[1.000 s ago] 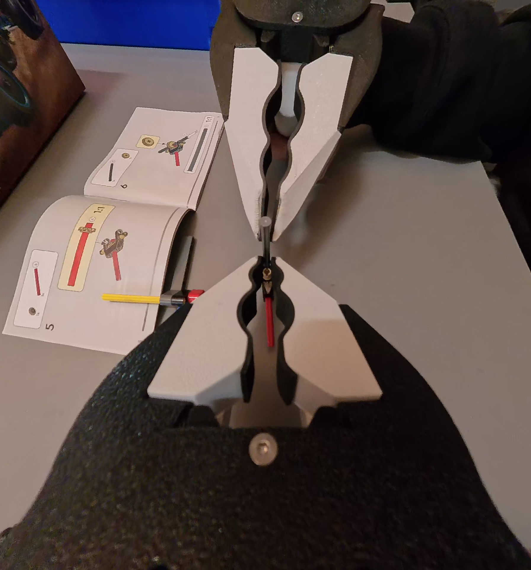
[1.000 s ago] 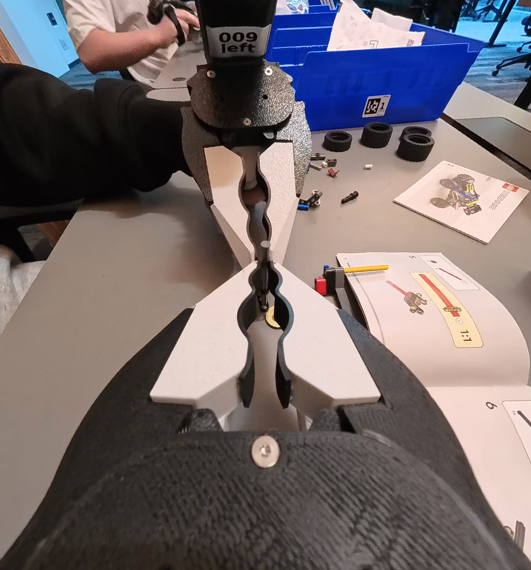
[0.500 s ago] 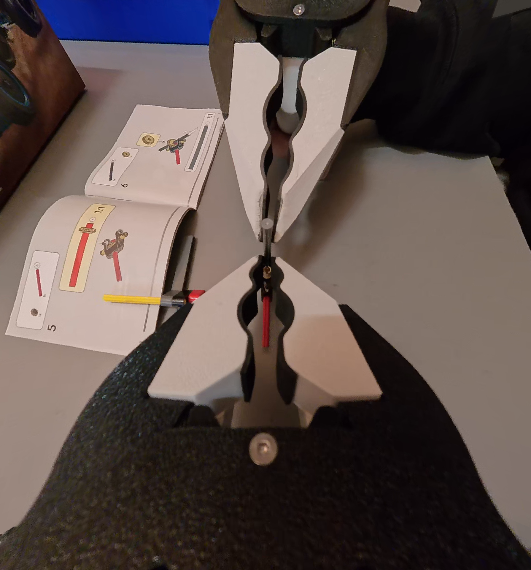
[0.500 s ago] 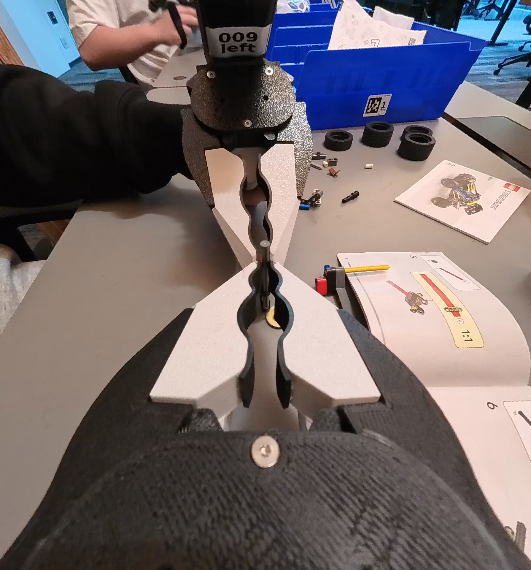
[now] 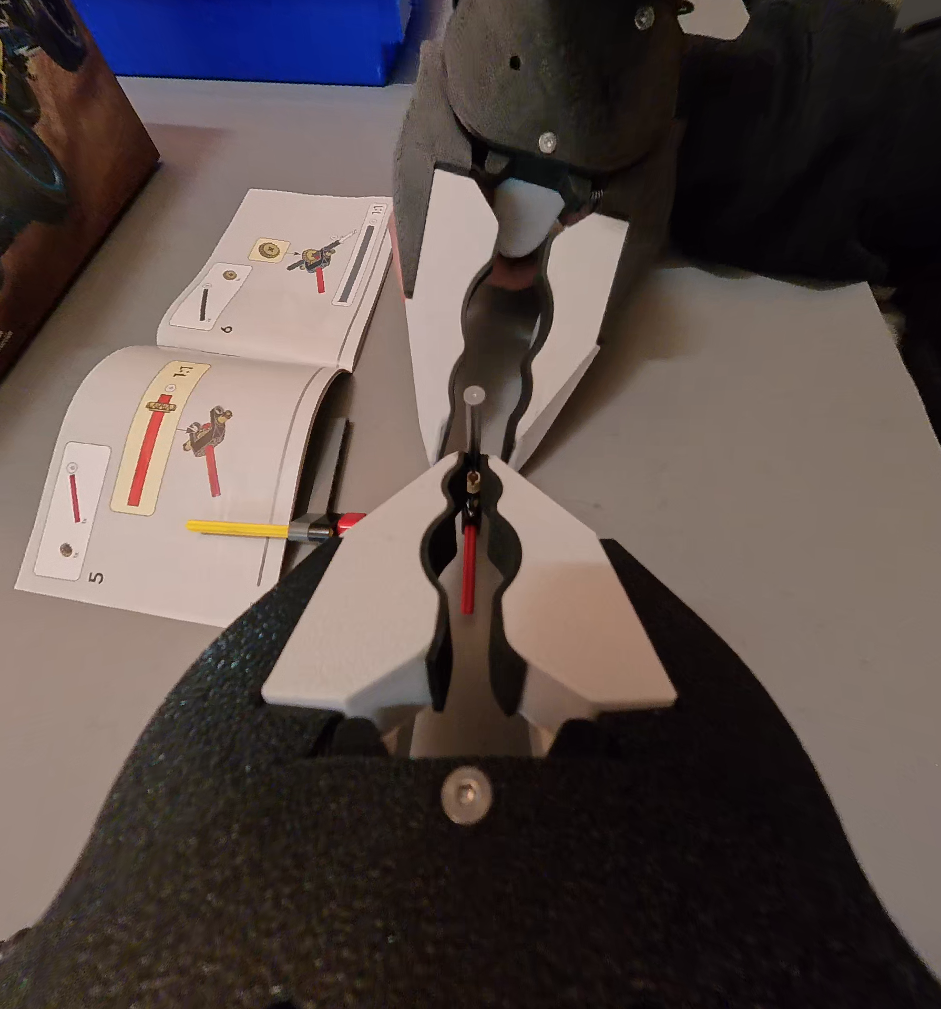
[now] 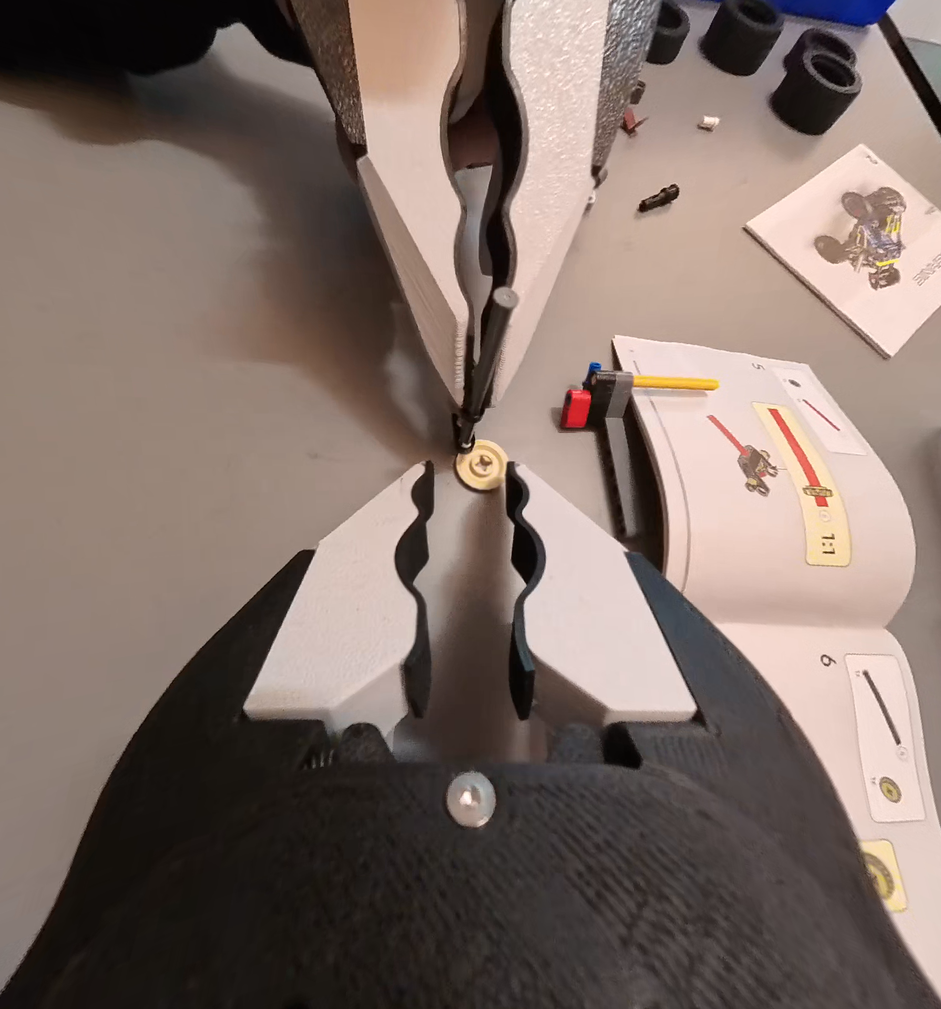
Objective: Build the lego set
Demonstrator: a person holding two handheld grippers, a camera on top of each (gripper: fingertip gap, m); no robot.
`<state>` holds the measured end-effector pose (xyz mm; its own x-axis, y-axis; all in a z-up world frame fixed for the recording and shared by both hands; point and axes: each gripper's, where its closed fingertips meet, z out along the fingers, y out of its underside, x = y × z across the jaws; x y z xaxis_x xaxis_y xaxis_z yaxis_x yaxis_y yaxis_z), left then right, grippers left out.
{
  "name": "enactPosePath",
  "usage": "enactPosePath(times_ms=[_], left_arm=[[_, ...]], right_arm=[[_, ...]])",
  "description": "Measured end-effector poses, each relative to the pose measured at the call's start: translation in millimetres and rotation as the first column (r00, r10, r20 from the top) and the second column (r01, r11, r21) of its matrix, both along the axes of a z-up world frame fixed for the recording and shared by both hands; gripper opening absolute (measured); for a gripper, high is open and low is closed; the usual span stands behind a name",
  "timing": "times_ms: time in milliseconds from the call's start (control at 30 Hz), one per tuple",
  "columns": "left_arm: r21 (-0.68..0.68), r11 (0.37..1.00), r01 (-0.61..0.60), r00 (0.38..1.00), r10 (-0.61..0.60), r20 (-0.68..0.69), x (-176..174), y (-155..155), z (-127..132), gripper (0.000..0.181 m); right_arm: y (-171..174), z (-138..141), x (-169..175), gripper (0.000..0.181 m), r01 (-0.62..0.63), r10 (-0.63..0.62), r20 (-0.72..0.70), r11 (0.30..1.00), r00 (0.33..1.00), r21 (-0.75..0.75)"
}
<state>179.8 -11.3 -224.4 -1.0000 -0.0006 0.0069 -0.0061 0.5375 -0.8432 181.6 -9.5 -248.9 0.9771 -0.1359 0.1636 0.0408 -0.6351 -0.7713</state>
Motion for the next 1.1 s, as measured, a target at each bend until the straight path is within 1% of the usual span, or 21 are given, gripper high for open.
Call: enactPosePath(times_ms=[67, 133, 167, 233, 267, 433, 500, 567, 700, 900, 1100], left_arm=[[0.000, 1.000, 0.001, 1.000, -0.001, 0.001, 0, 0, 0, 0.001], [0.001, 1.000, 0.004, 1.000, -0.004, 0.003, -1, 0, 0, 0.002], [0.000, 1.000, 0.004, 1.000, -0.004, 0.005, -1, 0, 0, 0.001], [-0.006, 1.000, 0.007, 1.000, -0.007, 0.006, -1, 0, 1, 0.001], [-0.008, 1.000, 0.006, 1.000, -0.006, 0.006, -1, 0, 1, 0.001], [-0.014, 1.000, 0.000, 1.000, 0.000, 0.019, 0, 0, 2, 0.001], [-0.015, 1.000, -0.002, 1.000, 0.002, 0.024, 1, 1, 2, 0.001], [-0.009, 1.000, 0.001, 1.000, -0.001, 0.024, 0, 1, 1, 0.001], [0.001, 1.000, 0.006, 1.000, -0.006, 0.023, -1, 0, 0, 0.001], [-0.021, 1.000, 0.009, 1.000, -0.008, 0.014, -1, 1, 3, 0.001], [-0.033, 0.999, 0.025, 1.000, -0.025, -0.004, -3, 1, 5, 0.002]], right_arm=[[4, 0, 0, 0.022, -0.002, 0.002, 0.014, 1.000, 1.000, -0.004], [7, -3, -2, 0.022, -0.007, 0.007, -0.002, 1.000, 1.000, -0.019], [8, -4, 0, 0.019, 0.002, -0.002, -0.004, 1.000, 1.000, -0.027], [11, -4, -1, 0.007, -0.008, 0.008, -0.004, 1.000, 1.000, -0.021], [11, -4, -1, 0.006, -0.006, 0.006, -0.006, 1.000, 1.000, -0.021], [11, -1, 1, 0.006, 0.001, -0.001, -0.006, 1.000, 1.000, -0.006], [11, 2, 3, 0.010, 0.012, -0.012, -0.013, 1.000, 1.000, 0.018], [11, 1, 2, 0.007, 0.007, -0.007, -0.035, 1.000, 0.999, 0.010], [12, -3, 0, 0.006, -0.004, 0.004, -0.027, 1.000, 1.000, -0.017], [13, -1, -1, 0.005, -0.015, 0.015, -0.060, 1.000, 0.998, 0.003], [14, 0, -3, 0.005, -0.026, 0.026, -0.063, 1.000, 0.998, 0.012]])
